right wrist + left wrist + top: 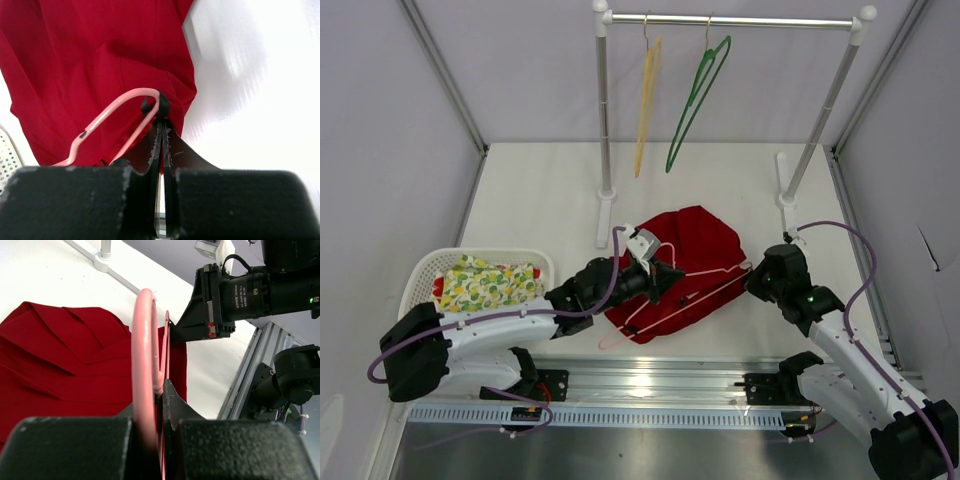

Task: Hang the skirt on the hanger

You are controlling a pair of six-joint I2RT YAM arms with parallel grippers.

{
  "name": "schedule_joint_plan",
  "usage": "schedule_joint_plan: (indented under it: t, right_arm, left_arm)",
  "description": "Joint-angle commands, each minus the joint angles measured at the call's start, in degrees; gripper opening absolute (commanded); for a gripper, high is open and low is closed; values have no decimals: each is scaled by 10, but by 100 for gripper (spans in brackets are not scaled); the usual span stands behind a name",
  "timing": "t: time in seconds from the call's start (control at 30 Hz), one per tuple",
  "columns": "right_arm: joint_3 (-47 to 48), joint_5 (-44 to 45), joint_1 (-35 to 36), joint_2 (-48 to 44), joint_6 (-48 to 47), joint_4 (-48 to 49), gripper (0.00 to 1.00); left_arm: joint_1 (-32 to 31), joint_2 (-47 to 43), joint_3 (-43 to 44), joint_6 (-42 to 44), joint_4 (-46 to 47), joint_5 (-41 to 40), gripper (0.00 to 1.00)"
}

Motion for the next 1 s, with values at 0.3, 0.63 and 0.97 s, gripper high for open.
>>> schedule_joint_plan:
  t: [0.3, 0.63, 0.97]
  right_arm:
    - [17, 24, -7, -7, -1, -26, 18]
    - [31, 52, -7, -12, -6, -50, 39]
    - [25, 42, -21, 31, -18, -9, 29]
  left_arm:
    - [5, 54, 5, -15, 36, -8, 0]
    - [5, 71, 4, -19, 45, -2, 0]
    - [5, 53, 5, -11, 11, -6, 0]
